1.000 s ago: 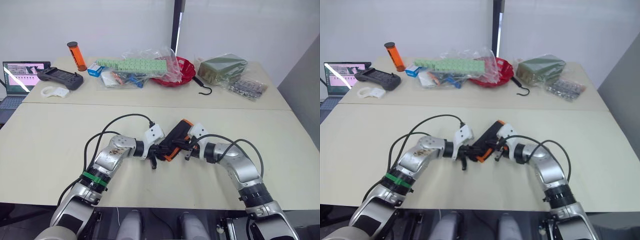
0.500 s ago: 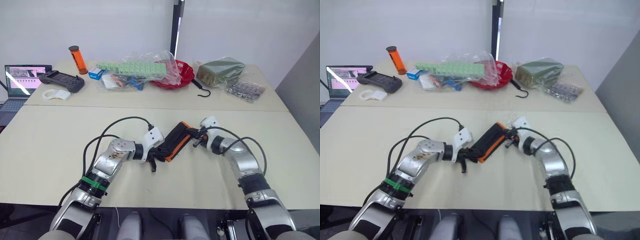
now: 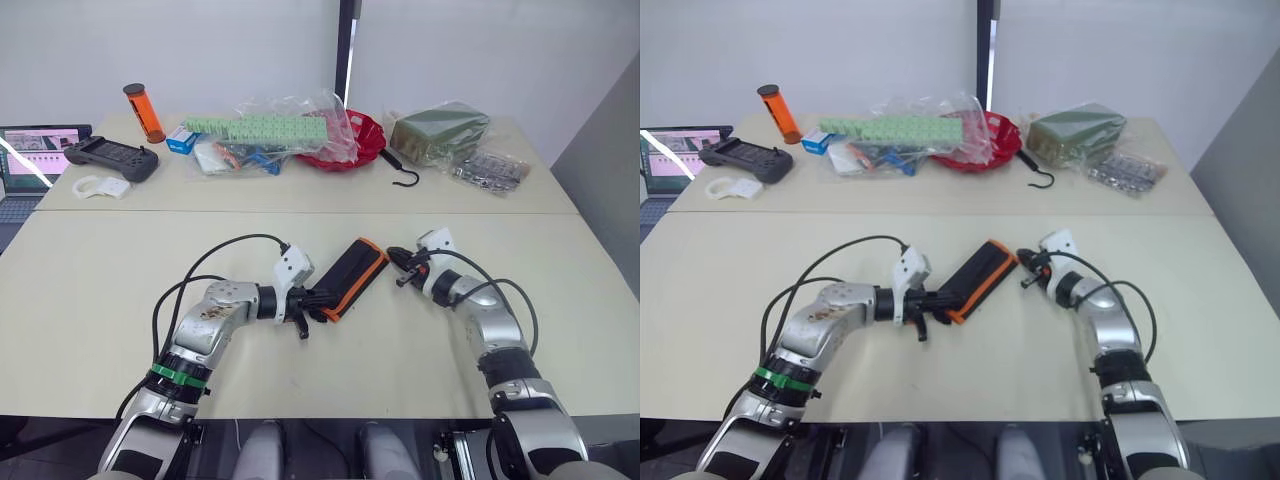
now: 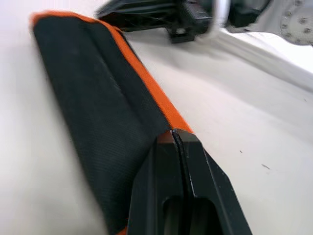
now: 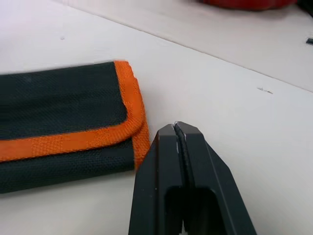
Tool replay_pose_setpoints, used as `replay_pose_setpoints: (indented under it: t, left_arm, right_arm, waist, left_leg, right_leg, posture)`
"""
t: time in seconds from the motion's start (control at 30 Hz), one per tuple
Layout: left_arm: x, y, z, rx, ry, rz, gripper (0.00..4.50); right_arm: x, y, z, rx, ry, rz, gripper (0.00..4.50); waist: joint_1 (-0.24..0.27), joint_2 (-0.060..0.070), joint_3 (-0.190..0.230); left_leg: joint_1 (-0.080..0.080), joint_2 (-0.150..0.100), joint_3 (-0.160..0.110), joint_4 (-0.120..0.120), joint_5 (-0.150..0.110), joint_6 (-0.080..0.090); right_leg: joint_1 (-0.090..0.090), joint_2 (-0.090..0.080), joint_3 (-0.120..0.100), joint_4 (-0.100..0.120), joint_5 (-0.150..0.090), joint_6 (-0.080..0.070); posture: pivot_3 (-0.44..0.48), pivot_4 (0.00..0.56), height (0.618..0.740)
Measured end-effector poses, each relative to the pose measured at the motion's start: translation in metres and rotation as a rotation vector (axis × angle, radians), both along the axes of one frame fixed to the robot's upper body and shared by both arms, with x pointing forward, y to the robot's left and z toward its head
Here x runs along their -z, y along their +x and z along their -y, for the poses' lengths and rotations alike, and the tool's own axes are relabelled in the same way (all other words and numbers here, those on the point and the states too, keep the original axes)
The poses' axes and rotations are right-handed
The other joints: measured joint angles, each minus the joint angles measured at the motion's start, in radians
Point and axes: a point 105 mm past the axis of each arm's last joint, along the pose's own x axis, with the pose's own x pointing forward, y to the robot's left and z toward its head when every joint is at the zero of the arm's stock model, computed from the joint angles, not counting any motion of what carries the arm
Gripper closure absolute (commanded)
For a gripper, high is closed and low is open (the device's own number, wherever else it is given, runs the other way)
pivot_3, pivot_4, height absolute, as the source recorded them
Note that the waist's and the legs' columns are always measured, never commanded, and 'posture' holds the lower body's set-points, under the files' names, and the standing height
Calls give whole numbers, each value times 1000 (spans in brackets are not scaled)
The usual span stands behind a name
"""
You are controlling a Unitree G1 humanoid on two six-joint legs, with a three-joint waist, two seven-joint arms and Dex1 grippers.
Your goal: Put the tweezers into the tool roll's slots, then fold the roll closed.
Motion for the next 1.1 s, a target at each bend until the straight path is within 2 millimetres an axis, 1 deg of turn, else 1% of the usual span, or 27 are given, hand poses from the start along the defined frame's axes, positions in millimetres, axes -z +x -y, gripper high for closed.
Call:
replay_pose_setpoints:
  t: [0.03,0.07,0.1,0.17,0.27,0.3,0.33,0.4,0.43,0.5,0.53,0.6,0.63,0.73,0.83,0.9,1.0,1.1]
  left_arm:
    - [-5,3,-4,-31,-20,7,3919]
    - [-10,6,-8,-56,-36,17,3652]
    - [-17,8,-12,-81,-59,30,3291]
    - [-34,14,-27,-144,-93,77,2642]
    - [-54,23,-62,-268,-72,166,1651]
    - [-56,24,-72,-298,-60,189,1346]
    - [-56,24,-86,-333,-33,216,996]
    - [-51,19,-115,-406,8,237,284]
    - [-48,16,-132,-447,34,245,42]
    - [-43,8,-167,-541,86,252,0]
    - [-43,5,-181,-581,111,265,0]
    - [-44,-1,-198,-635,144,288,0]
    - [-42,-8,-206,-662,162,294,0]
    - [-24,-29,-228,-738,172,220,0]
    - [-9,-51,-241,-788,182,141,0]
    - [-3,-63,-252,-836,191,118,0]
    - [-2,-73,-264,-893,234,121,0]
    - [-1,-76,-268,-923,245,105,0]
  right_arm:
    - [-9,-1,0,-14,1,24,4500]
    - [-17,-3,2,-25,-1,46,4500]
    - [-26,-6,4,-37,4,64,4236]
    - [-37,-12,11,-52,-14,91,3618]
    - [-44,-26,20,-79,-45,96,2624]
    - [-44,-30,22,-84,-56,94,2289]
    - [-43,-34,24,-93,-67,90,1935]
    - [-42,-41,31,-89,-72,84,1204]
    - [-42,-43,36,-74,-75,87,965]
    - [-42,-47,49,-29,-59,91,241]
    - [-40,-50,56,-7,-53,86,20]
    - [-34,-55,62,6,-54,69,20]
    - [-29,-59,64,7,-56,57,20]
    - [-14,-72,76,28,-49,4,20]
    - [-7,-82,87,28,-69,-28,20]
    - [-4,-88,95,38,-83,-41,20]
    - [1,-92,104,38,-102,-56,20]
    - [7,-92,111,43,-107,-73,20]
  waist:
    - [-1,0,1]
    - [-2,0,3]
    - [-2,0,3]
    - [-3,0,4]
    - [-4,0,4]
    - [-5,0,4]
    - [-7,0,4]
    - [-9,0,5]
    - [-9,0,5]
    - [-6,0,7]
    - [-4,0,7]
    - [5,-1,7]
    - [6,-1,7]
    - [7,-1,8]
    - [5,-1,8]
    - [6,-1,8]
    - [7,-2,8]
    - [11,-2,8]
  left_leg:
    - [0,0,0,0,0,0]
    - [-1,0,0,0,0,0]
    - [-1,0,0,-1,0,0]
    - [0,0,0,-1,0,0]
    - [0,0,0,-1,0,0]
    - [0,0,0,-1,0,0]
    - [1,0,1,-2,0,0]
    - [1,1,1,-3,0,0]
    - [1,1,1,-3,0,0]
    - [0,1,1,-3,0,0]
    - [0,1,1,-2,0,0]
    - [0,0,1,-2,0,0]
    - [1,0,2,-2,0,0]
    - [1,0,2,-2,0,0]
    - [2,1,2,-2,0,0]
    - [2,2,2,-2,0,0]
    - [3,2,2,-2,0,0]
    - [4,2,2,-1,0,0]
  right_leg:
    - [0,0,0,0,0,0]
    - [-1,0,0,0,0,0]
    - [-1,0,0,0,0,0]
    - [-1,0,0,0,0,0]
    - [-1,0,0,0,0,0]
    - [-1,0,0,-1,0,0]
    - [-1,0,0,-1,0,0]
    - [-1,0,1,-1,0,0]
    - [-2,0,1,-1,0,0]
    - [-3,0,0,0,0,0]
    - [-2,0,0,0,0,0]
    - [-2,-1,0,-1,0,0]
    - [-1,-1,1,-1,0,0]
    - [-1,-1,1,-1,0,-1]
    - [-1,-1,1,-1,0,-1]
    - [-1,-1,1,-1,0,-2]
    - [1,-1,1,-1,0,-2]
    - [1,-1,1,-1,0,-2]
  posture:
    - [0,150,740]
    - [0,150,740]
    - [0,150,740]
    - [0,150,740]
    - [0,150,740]
    - [0,150,740]
    - [0,150,740]
    - [0,150,740]
    - [0,150,740]
    - [0,150,740]
    - [0,150,740]
    - [0,150,740]
    - [0,150,740]
    - [0,150,740]
    - [0,150,740]
    - [0,150,740]
    - [0,150,740]
    - [0,150,740]
